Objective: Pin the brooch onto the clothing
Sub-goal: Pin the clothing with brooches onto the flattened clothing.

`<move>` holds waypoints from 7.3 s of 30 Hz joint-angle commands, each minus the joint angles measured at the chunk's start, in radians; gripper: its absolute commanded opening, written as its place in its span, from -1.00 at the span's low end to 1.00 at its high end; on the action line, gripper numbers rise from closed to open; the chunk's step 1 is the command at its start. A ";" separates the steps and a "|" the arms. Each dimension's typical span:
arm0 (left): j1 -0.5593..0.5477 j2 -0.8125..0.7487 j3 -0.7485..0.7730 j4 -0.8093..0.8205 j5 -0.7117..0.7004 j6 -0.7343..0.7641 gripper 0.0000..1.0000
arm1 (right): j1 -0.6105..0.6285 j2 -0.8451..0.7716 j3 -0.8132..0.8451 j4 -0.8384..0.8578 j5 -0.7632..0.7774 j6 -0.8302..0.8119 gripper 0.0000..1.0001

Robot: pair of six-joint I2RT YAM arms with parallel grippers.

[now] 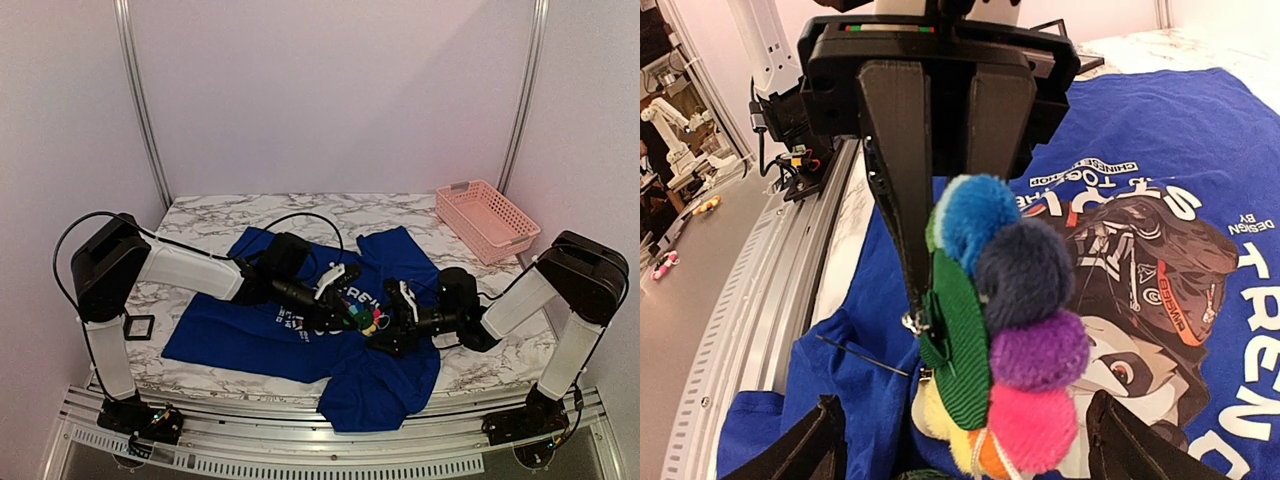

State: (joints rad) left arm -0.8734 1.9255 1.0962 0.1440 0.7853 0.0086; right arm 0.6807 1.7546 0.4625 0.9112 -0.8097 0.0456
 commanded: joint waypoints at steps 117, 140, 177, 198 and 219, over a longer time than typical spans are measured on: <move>-0.053 -0.109 -0.226 0.319 -0.128 -0.010 -1.00 | -0.049 0.181 0.057 0.298 -0.003 0.280 -0.39; -0.049 -0.112 -0.236 0.333 -0.139 -0.018 -1.00 | -0.075 0.199 0.047 0.371 -0.062 0.335 -0.32; -0.058 -0.118 -0.244 0.308 -0.175 -0.010 -1.00 | -0.009 0.145 0.113 0.234 -0.067 0.279 0.54; -0.052 -0.112 -0.238 0.313 -0.166 -0.013 -1.00 | -0.069 0.096 -0.002 0.355 -0.114 0.268 0.65; -0.051 -0.115 -0.243 0.325 -0.166 -0.016 -1.00 | -0.033 0.152 0.106 0.227 -0.135 0.210 0.34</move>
State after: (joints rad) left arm -0.9165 1.8393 0.8608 0.4591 0.6132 -0.0116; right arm 0.6434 1.8832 0.5564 1.1587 -0.9268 0.2661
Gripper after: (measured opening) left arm 0.086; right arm 0.666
